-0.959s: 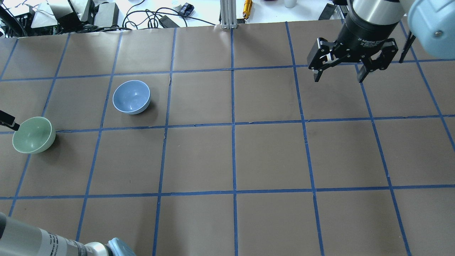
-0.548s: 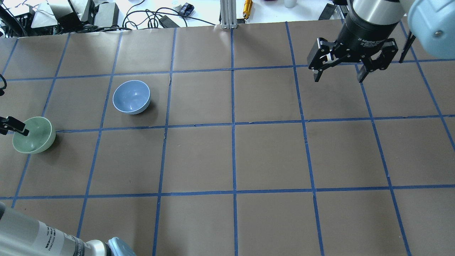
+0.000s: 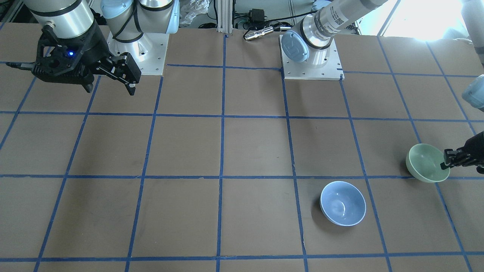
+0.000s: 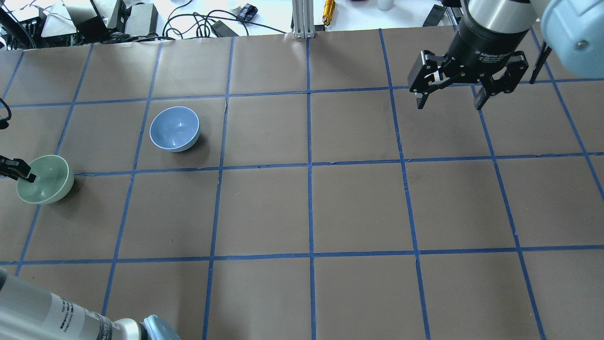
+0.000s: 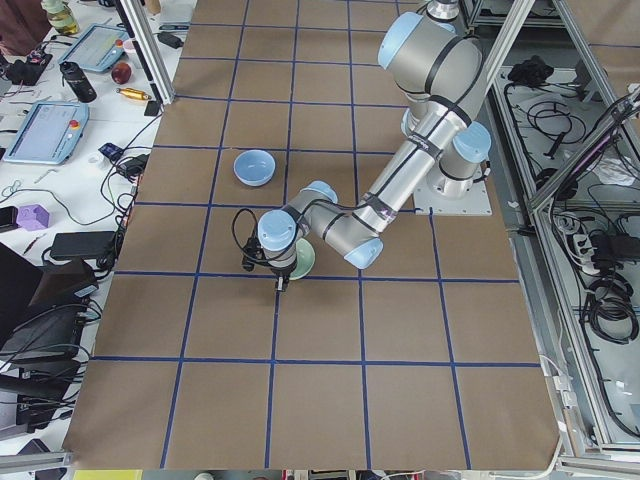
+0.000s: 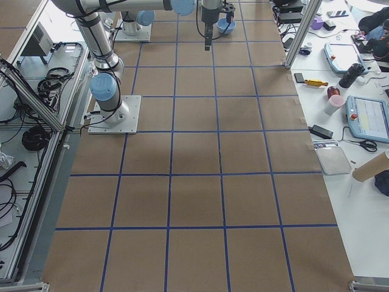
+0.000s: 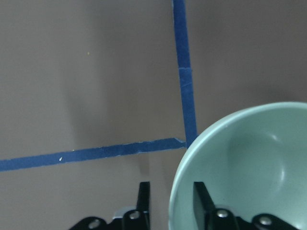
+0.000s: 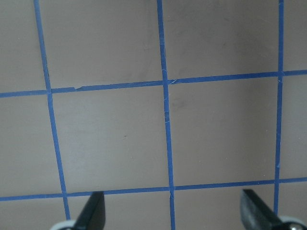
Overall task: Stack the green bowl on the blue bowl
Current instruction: 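Close the left gripper on the rim of the pale green bowl, then lift the green bowl with the left gripper and carry it over the blue bowl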
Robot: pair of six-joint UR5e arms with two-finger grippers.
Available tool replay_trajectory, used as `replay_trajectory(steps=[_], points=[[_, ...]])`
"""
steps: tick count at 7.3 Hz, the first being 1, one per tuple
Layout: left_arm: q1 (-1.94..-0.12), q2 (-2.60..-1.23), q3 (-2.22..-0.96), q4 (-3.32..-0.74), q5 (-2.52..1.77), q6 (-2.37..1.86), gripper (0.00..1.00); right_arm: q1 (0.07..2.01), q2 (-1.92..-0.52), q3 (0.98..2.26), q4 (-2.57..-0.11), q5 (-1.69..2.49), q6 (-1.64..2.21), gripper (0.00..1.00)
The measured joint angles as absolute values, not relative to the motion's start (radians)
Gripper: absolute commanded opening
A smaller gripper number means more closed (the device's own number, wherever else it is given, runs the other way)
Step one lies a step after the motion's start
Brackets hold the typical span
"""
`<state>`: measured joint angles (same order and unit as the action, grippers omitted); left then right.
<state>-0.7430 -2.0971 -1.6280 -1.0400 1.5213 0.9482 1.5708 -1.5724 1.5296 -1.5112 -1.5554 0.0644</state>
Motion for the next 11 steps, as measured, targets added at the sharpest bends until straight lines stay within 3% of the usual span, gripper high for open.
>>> replay_trajectory(steps=[4, 11], points=[[-0.783, -2.021, -1.610, -1.180, 1.479, 0.880, 0.00, 1.571, -1.572, 1.529, -1.511, -1.555, 0.064, 1.00], [-1.206, -2.012, -1.493, -1.210, 1.442, 0.401, 0.00, 1.571, -1.572, 1.529, -1.511, -1.555, 0.064, 1.00]])
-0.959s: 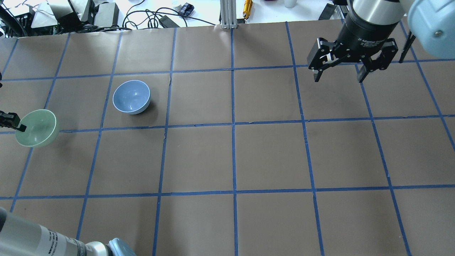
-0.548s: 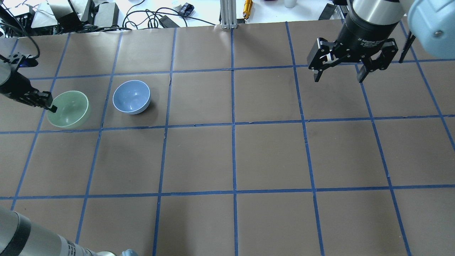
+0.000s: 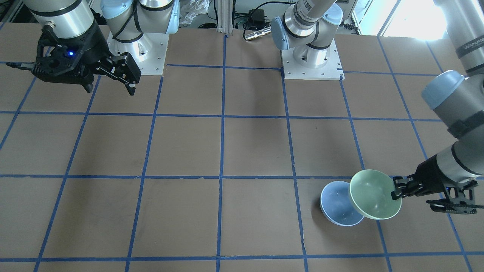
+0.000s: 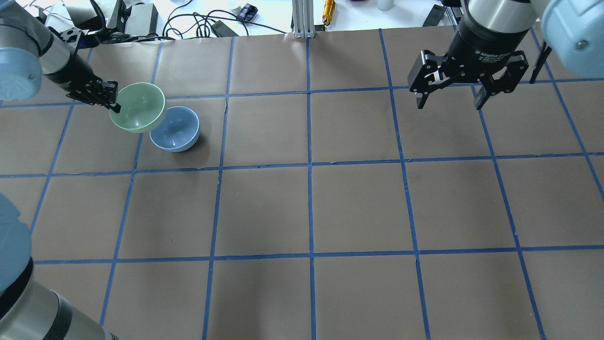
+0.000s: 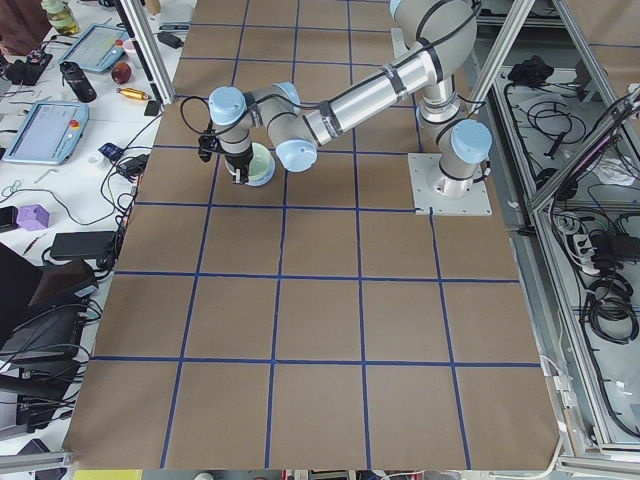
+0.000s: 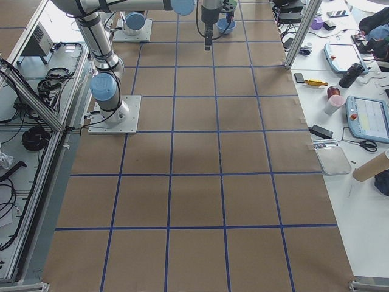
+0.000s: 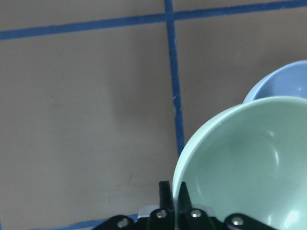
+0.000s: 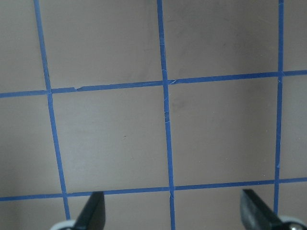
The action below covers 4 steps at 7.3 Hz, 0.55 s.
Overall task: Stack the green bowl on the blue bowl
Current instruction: 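Lift the green bowl with the left gripper and carry it over the blue bowl, then lower the green bowl into the blue bowl and open the left gripper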
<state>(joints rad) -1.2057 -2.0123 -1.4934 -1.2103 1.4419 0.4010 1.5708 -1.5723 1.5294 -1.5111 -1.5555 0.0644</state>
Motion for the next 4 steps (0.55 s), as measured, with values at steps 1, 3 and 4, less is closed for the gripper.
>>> replay_trajectory(steps=[1, 3, 4], points=[[-1.235, -2.017, -1.495, -1.207, 1.438, 0.360, 0.00, 1.571, -1.572, 1.529, -1.511, -1.555, 0.064, 1.00], [-1.253, -2.037, -1.511, -1.180, 1.440, 0.343, 0.00, 1.571, -1.572, 1.529, -1.512, -1.555, 0.064, 1.00], [-1.254, -2.048, -1.519, -1.164, 1.440, 0.342, 0.00, 1.571, -1.572, 1.530, -1.511, -1.555, 0.064, 1.00]])
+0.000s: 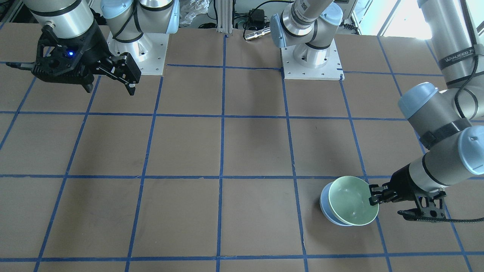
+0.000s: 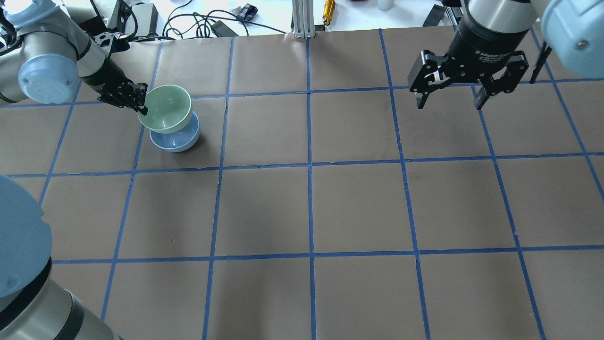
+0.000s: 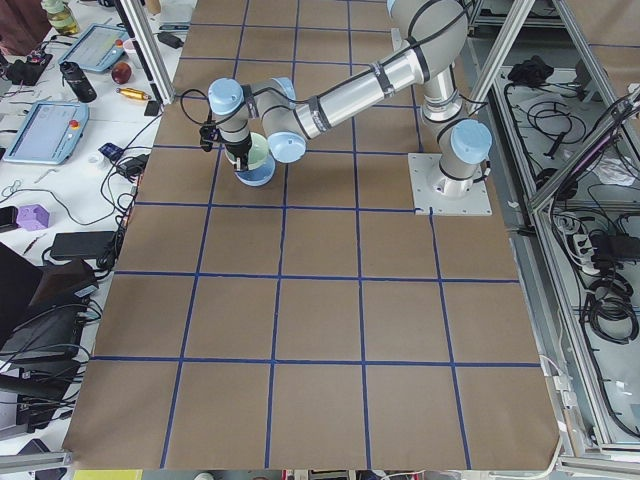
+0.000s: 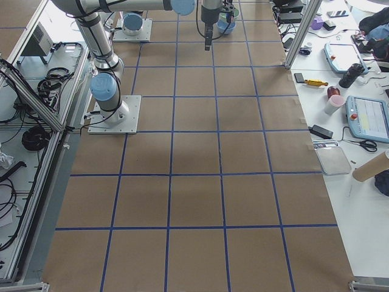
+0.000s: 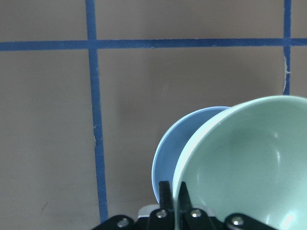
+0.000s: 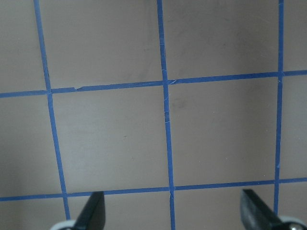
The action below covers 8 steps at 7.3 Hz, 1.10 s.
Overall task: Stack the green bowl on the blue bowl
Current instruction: 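Lower the green bowl into the blue bowl and open the left gripper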
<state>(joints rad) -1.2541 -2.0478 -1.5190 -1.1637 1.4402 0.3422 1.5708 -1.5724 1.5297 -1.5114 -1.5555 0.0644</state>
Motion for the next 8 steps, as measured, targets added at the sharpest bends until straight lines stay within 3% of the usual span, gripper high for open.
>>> replay_trajectory(steps=[2, 3, 4, 5, 6, 8], points=[[-1.253, -2.056, -1.539, -1.152, 1.442, 0.343, 0.00, 1.571, -1.572, 1.530, -1.511, -1.555, 0.064, 1.00], [-1.253, -2.057, -1.545, -1.151, 1.443, 0.344, 0.07, 1.571, -1.572, 1.530, -1.511, -1.555, 0.064, 1.00], [-1.252, -2.060, -1.551, -1.150, 1.447, 0.344, 0.42, 1.571, -1.572, 1.530, -1.511, -1.555, 0.064, 1.00], [-1.252, -2.063, -1.554, -1.147, 1.457, 0.344, 0.61, 1.571, -1.572, 1.530, -1.511, -1.555, 0.064, 1.00], [-1.252, -2.066, -1.555, -1.139, 1.465, 0.344, 0.69, 1.571, -1.572, 1.530, -1.511, -1.555, 0.064, 1.00], [-1.252, -2.070, -1.553, -1.129, 1.469, 0.343, 0.74, 1.571, -1.572, 1.529, -1.511, -1.555, 0.064, 1.00]])
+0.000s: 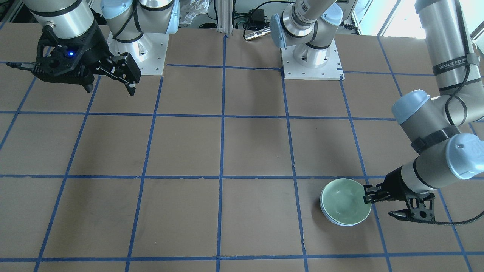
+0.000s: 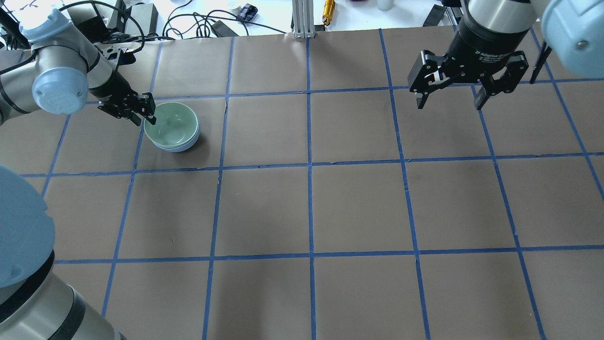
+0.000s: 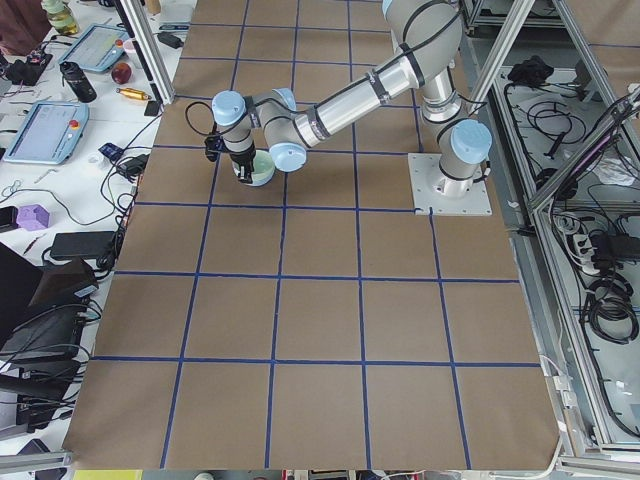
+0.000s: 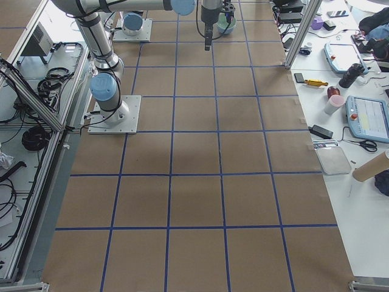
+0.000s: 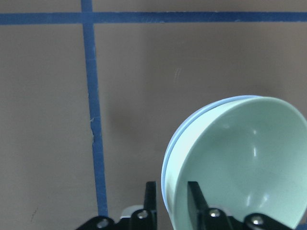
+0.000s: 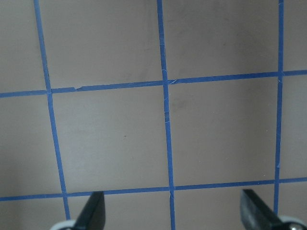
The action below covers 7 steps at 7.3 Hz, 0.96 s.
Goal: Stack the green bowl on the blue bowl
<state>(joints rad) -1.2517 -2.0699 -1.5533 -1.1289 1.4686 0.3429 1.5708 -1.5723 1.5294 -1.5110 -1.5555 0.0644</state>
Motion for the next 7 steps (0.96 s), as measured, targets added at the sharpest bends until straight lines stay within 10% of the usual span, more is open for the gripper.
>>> replay_trajectory(steps=[7], points=[[-1.429, -1.855, -1.500, -1.353, 1.569, 0.099, 1.00, 1.571, -1.572, 1.530, -1.512, -1.555, 0.064, 1.00]])
